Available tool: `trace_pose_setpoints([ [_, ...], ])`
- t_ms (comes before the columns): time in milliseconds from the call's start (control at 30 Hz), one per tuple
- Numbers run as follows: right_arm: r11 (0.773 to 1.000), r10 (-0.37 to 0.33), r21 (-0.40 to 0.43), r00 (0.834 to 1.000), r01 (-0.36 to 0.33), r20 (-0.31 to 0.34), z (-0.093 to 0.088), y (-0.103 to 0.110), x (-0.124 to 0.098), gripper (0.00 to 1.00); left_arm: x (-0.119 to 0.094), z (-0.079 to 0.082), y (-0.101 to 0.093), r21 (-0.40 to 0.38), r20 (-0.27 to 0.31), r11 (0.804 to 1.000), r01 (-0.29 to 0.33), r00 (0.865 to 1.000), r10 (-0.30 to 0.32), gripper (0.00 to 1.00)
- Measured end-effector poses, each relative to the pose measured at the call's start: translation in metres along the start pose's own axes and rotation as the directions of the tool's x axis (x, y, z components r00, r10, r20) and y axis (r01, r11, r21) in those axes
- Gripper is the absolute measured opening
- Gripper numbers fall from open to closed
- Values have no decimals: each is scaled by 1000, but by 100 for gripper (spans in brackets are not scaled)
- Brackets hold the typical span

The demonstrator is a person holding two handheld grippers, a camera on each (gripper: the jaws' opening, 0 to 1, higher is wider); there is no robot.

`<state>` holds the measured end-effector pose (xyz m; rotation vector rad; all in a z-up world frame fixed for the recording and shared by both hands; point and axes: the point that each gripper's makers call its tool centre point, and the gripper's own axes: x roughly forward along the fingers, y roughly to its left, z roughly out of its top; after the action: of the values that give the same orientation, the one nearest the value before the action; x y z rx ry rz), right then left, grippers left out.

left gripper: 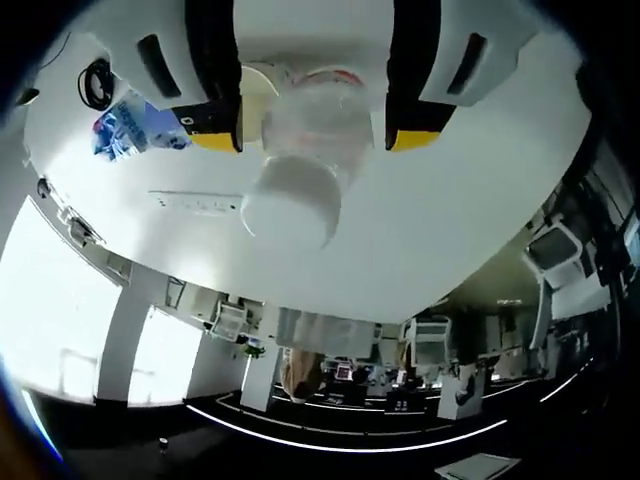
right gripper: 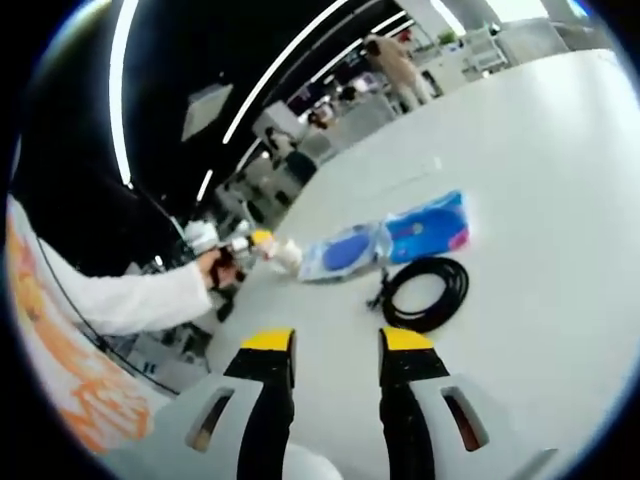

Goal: Arrange the tabletop items into an orderly group along one side of the table until the central work area is clear of visible clutter.

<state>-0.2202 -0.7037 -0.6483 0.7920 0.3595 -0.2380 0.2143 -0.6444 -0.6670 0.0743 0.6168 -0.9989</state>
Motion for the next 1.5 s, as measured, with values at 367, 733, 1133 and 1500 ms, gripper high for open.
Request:
trace_pose_setpoints([
  [367, 1000, 26, -7, 1000, -26, 9, -7, 4, -6, 35, -58, -13, -23, -48, 69, 997, 64, 996, -61, 99],
  [733, 998, 40, -40, 998, -43, -58, -28, 6, -14, 46, -147, -58, -28, 106, 63, 991, 79, 994, -86, 100],
  [1133, 996, 29, -73, 986, -41, -163, -51, -8, -26, 51, -232, -101, 4, 151, 2, 988, 35, 999, -36, 100],
  [1500, 996, 57, -56, 983, -67, -173, -60, 3, -15, 52, -254, -118, 15, 123, 0, 992, -4, 1000, 4, 100],
])
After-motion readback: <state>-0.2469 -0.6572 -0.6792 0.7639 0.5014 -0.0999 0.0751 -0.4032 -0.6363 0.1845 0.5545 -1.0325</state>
